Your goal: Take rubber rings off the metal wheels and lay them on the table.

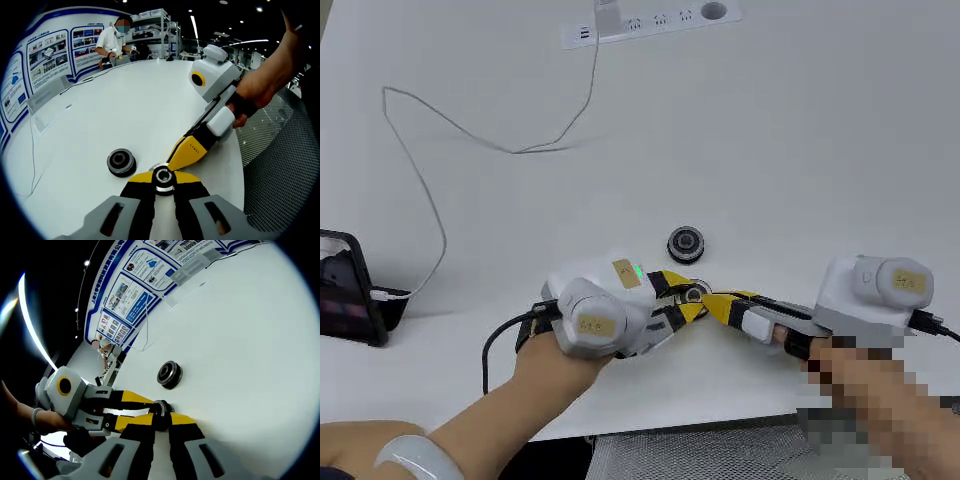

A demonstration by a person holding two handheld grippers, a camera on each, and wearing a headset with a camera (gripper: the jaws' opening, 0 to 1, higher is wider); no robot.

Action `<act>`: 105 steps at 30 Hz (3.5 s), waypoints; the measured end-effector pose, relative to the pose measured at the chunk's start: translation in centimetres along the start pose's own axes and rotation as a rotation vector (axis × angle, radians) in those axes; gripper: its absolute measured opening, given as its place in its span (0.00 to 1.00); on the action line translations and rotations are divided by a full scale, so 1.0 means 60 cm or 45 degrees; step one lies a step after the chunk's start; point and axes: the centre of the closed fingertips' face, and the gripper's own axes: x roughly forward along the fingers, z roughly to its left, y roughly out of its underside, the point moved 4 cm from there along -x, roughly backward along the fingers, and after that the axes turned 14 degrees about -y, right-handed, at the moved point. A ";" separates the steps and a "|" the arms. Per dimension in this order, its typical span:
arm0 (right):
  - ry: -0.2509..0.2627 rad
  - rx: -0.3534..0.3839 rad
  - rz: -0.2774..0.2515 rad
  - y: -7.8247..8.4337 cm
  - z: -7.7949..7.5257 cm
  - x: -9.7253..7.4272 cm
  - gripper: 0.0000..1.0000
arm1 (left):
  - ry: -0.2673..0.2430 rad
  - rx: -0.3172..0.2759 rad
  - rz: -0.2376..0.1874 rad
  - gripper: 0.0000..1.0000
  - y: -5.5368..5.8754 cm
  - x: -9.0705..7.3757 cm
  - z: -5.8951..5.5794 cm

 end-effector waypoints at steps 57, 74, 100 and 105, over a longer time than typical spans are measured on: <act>0.020 -0.081 0.004 -0.008 0.005 -0.010 0.01 | -0.001 -0.012 -0.005 0.14 0.002 0.000 0.003; 0.007 -0.073 0.016 -0.009 0.004 -0.007 0.01 | 0.000 -0.015 -0.006 0.14 0.001 0.000 0.003; -0.023 -0.050 0.014 -0.009 0.014 -0.003 0.01 | 0.000 -0.020 -0.009 0.13 0.002 0.000 0.003; -0.037 -0.048 0.014 -0.009 0.019 -0.001 0.01 | 0.000 -0.021 -0.010 0.13 0.002 0.000 0.003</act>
